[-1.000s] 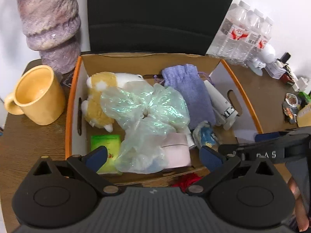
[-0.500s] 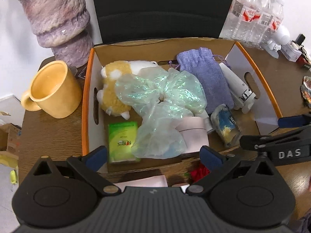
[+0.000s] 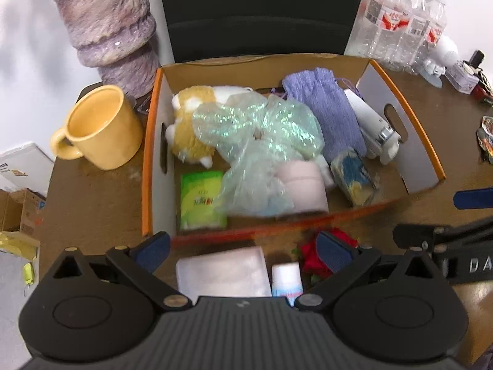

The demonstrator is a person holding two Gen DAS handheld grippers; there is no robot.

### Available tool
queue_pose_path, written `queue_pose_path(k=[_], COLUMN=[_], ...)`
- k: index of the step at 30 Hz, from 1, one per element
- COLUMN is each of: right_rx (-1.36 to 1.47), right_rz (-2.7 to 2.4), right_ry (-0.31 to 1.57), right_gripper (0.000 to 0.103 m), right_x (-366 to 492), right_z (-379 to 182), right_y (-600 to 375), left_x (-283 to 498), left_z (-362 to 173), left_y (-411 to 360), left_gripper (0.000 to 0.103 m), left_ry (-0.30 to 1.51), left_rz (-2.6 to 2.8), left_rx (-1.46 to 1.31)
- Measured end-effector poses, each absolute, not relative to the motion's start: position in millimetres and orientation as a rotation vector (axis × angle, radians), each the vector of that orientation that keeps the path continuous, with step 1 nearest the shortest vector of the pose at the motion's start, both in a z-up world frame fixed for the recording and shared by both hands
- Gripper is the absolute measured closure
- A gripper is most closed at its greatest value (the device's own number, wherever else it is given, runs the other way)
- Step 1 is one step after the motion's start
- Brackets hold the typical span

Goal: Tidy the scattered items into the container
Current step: 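Withdraw both tools from the box back over the table items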

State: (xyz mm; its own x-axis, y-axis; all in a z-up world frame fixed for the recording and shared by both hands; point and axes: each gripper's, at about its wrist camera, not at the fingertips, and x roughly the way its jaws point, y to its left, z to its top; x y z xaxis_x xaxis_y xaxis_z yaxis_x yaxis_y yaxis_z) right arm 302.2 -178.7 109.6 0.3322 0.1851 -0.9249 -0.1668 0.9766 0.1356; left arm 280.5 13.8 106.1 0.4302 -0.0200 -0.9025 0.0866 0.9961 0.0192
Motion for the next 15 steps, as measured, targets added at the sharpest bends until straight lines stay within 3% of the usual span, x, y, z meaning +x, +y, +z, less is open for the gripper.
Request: queue_pose_path(k=[8,15], right_rx=[-0.006,0.005], right_rz=[0.221,0.238], right_ry=[1.188,1.161], right_gripper=[0.002,0.002], right_x=[246,187], right_z=[131,142], right_y=[-186,-194], left_x=[220,159], left_z=[141,140], left_y=[11,-1], left_gripper=[0.000,0.000], left_ry=[1.077,1.045], left_rz=[-0.086,-0.098], left_rx=[0.052,0.062])
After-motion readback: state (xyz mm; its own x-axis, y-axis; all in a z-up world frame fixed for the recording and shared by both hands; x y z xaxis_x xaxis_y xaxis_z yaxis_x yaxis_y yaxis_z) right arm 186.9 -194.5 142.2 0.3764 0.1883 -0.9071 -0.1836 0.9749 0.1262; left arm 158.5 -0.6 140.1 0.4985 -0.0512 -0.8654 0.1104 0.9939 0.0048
